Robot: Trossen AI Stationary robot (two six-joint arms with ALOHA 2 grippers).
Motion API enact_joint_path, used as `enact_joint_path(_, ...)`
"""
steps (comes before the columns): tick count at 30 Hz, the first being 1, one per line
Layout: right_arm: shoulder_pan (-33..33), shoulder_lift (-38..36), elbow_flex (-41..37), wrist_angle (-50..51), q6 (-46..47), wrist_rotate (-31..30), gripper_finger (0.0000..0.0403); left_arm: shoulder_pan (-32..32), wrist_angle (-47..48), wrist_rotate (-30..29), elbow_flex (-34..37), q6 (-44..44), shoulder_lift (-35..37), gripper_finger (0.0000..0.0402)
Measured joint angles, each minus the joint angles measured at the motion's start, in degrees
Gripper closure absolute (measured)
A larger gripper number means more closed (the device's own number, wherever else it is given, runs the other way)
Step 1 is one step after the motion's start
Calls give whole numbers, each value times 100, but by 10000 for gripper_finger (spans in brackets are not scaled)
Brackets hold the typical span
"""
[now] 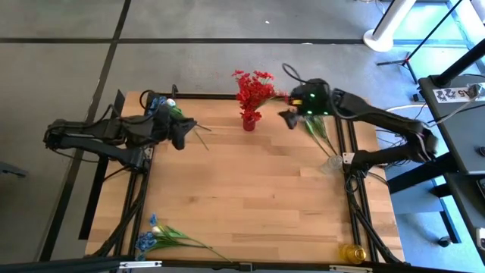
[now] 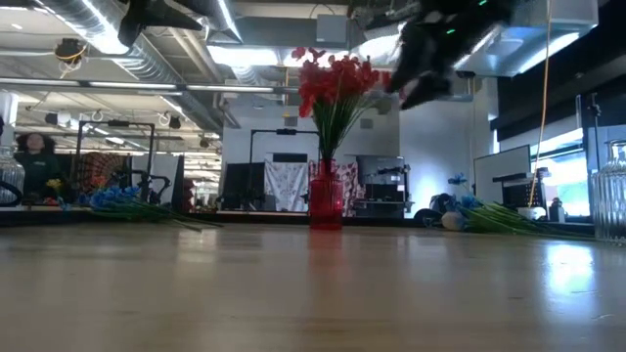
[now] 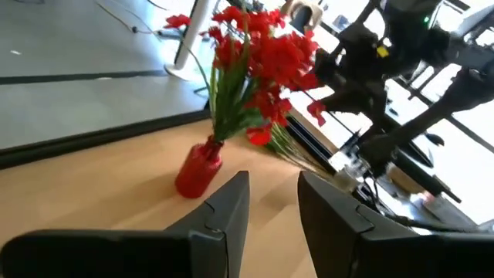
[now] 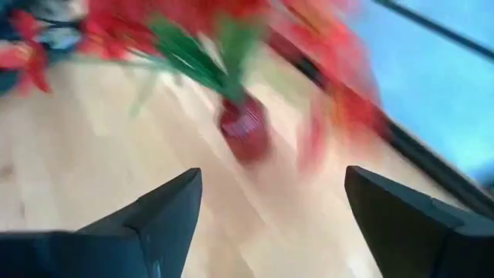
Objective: Sort flowers into vase by color
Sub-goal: Put the top right blue flowers into the transparent vase
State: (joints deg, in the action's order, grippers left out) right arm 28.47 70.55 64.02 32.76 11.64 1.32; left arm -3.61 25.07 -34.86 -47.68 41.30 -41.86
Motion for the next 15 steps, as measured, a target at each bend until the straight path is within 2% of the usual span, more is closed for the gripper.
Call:
enact_joint_path(4,4,-441,17,1711,883,-886,99,-127,-6,161,0,-97,33,293)
enact_joint_path(8,41,-361,10,3051,1761,-1508,110,-255,-39,218,0,-275,-127,293)
enact_joint_path(12,379,145,8,3210,1915,-1592,120,-283,-232,293,4,-320,-421,293)
enact_joint_path(15,929,689,6,3010,1567,-1577,131,-293,-514,555,4,-269,-642,293)
